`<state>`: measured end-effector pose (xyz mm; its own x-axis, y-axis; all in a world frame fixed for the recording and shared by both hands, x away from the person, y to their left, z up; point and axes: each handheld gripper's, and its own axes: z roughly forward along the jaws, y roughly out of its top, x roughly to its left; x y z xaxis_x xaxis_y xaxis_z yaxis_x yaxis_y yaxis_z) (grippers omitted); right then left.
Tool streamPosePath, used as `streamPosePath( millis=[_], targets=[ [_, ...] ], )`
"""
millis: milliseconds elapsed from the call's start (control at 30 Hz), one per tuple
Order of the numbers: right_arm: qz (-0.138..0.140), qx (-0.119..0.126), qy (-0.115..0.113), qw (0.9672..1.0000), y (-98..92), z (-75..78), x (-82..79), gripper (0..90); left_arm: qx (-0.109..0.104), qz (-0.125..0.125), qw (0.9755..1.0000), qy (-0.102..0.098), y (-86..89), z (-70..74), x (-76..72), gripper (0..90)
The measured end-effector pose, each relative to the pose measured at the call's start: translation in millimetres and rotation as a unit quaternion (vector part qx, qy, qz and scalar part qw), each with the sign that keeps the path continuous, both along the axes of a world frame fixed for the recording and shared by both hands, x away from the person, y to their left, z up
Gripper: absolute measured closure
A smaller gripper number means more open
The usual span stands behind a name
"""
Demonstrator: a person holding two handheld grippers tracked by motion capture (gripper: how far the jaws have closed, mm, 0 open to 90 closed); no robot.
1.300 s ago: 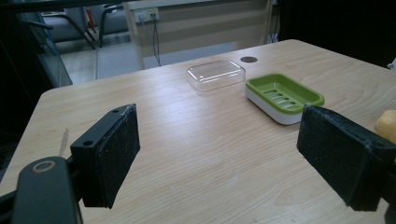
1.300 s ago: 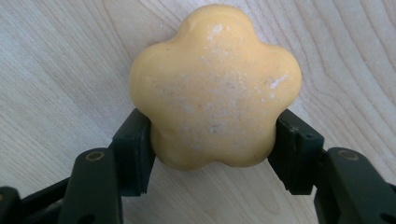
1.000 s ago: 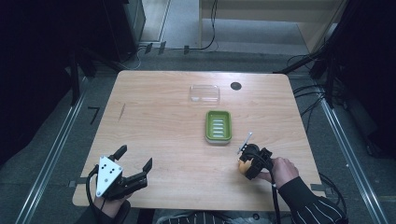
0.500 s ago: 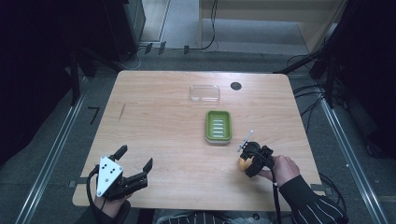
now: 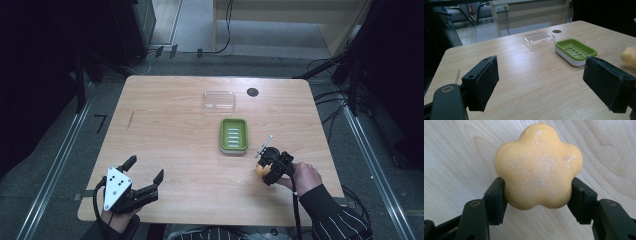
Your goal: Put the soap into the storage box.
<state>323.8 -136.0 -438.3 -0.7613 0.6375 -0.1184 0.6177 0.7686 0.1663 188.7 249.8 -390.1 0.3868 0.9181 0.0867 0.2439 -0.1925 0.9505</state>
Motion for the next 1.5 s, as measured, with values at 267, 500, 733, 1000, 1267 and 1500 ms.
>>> streamPosePath(
  millis=[267,500,733,1000,1267,1500],
  targets=[
    [0.002,-0.005,-0.001,1.0000,3.3,1.6,4.1,39.8,0.000,0.000,1.0000,0.000,0.2,0.0,0.0,13.7],
    [0.007,-0.006,-0.009,0.9999,7.2,2.8,7.9,39.8,-0.001,0.000,1.0000,0.000,0.5,-0.1,0.0,13.7],
    [0.006,-0.005,-0.020,0.9998,8.3,10.1,13.2,39.8,-0.002,0.001,1.0000,0.000,0.5,-0.1,0.2,13.7],
    [0.006,-0.002,-0.026,0.9996,10.7,14.8,17.3,39.8,-0.001,0.001,1.0000,0.001,0.5,0.0,-0.1,13.7],
    [0.010,-0.002,-0.030,0.9995,16.2,18.3,23.4,39.8,-0.001,0.000,1.0000,0.001,0.8,0.0,0.0,13.7],
    [0.011,-0.001,-0.034,0.9993,18.4,21.3,27.0,39.8,-0.001,0.000,1.0000,0.001,0.8,0.0,0.1,13.7]
  ],
)
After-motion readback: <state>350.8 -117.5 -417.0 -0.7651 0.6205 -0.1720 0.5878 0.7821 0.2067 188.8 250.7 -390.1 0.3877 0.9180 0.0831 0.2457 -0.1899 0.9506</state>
